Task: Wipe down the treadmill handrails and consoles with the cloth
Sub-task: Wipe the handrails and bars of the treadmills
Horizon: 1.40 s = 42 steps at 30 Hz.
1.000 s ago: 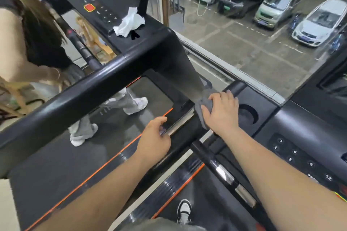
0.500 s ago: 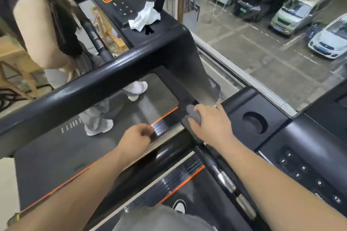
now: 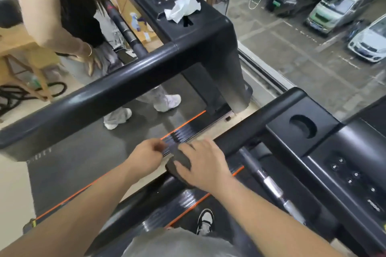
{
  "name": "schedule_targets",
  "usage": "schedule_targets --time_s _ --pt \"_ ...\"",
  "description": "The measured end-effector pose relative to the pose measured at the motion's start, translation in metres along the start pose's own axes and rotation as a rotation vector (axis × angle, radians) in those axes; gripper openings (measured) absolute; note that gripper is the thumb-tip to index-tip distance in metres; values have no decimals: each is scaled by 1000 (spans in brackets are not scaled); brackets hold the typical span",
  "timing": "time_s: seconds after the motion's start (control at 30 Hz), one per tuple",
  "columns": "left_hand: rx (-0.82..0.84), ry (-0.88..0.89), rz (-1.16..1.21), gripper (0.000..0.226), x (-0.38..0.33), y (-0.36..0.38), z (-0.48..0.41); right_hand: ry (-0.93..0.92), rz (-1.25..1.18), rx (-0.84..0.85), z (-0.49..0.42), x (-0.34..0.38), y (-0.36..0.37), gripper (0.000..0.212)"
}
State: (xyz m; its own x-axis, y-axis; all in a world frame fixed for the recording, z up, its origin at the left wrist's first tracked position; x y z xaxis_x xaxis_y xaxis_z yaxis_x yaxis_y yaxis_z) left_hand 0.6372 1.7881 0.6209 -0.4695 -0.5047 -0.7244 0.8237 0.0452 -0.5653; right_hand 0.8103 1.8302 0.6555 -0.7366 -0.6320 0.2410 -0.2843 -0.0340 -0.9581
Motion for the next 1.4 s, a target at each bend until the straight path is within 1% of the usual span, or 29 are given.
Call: schedule_targets --time_s 0.07,0.13,0.2,0.27,0.33,0.37,0.43,0.5,0.57,0.63,0.67,0.7,0.8,0.83,0.9,0.93,1.0,1.07,1.13,1.2,1.27,1.3,1.33,1.4 --pt "18 -6 -36 46 11 -2 3 95 109 -35 -13 -46 -10 40" --pt "42 -1 -33 47 20 0 10 276 208 -10 -23 -94 -20 44" --pt "71 16 -10 48 28 3 17 409 219 -21 -23 -117 -25 44" --pt "84 29 10 52 36 2 23 488 224 -38 -19 -105 -24 43" --pt "68 45 13 54 45 -5 30 517 205 -66 -11 -68 -19 38" --pt "58 46 -2 54 50 -11 33 489 178 -83 -5 -41 -14 34" --pt "29 36 -60 53 62 -25 38 388 44 -132 16 23 -2 27" --pt "1 26 -96 50 74 -38 42 264 -135 -107 42 78 13 21" --pt "-6 40 -87 48 81 -44 42 78 -240 -28 58 99 24 18" --pt "5 62 -67 48 82 -44 44 -92 -130 -35 59 84 22 28" --pt "6 70 -60 47 81 -44 45 -101 -61 -57 54 69 17 33" --pt "5 70 -40 45 81 -44 46 -37 -2 -86 47 49 11 36" --pt "-12 61 18 41 86 -42 54 351 124 -156 30 -3 -1 38" --pt "-14 70 34 39 88 -42 57 443 132 -179 28 -7 -1 38" --pt "-14 72 59 37 96 -46 63 529 144 -210 28 8 3 38" --pt "-12 63 54 37 100 -50 67 531 145 -217 31 23 7 38" --pt "-19 53 24 39 113 -62 73 453 101 -221 40 71 18 37" --pt "-59 40 21 41 128 -75 76 324 25 -179 52 128 32 36" --pt "-70 20 26 36 145 -84 80 162 -30 -113 66 179 43 36" --pt "-74 11 40 30 160 -89 82 -29 -51 -84 74 197 49 36" --pt "-97 0 70 30 167 -93 86 -161 -16 -63 70 181 48 38" --pt "-107 -9 85 31 170 -94 89 -170 15 -69 66 166 46 38" --pt "-115 -16 99 33 172 -95 93 -121 37 -92 61 149 42 38" --pt "-122 -15 146 35 177 -94 98 99 54 -139 54 119 35 38"
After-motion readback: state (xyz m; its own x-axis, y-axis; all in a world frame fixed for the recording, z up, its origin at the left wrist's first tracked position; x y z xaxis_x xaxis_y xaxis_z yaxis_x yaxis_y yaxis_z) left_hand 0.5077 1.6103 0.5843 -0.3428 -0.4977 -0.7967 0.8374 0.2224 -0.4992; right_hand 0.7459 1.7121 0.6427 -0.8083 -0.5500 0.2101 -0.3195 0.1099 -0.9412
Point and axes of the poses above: each hand's wrist, its own z-axis away from the middle knuckle, its own y-axis out of the palm, x = y × z, the point moved 6 cm from there along -z, towards the middle knuckle, and after that the axes turned 6 degrees about y, right-handed, at the moved point
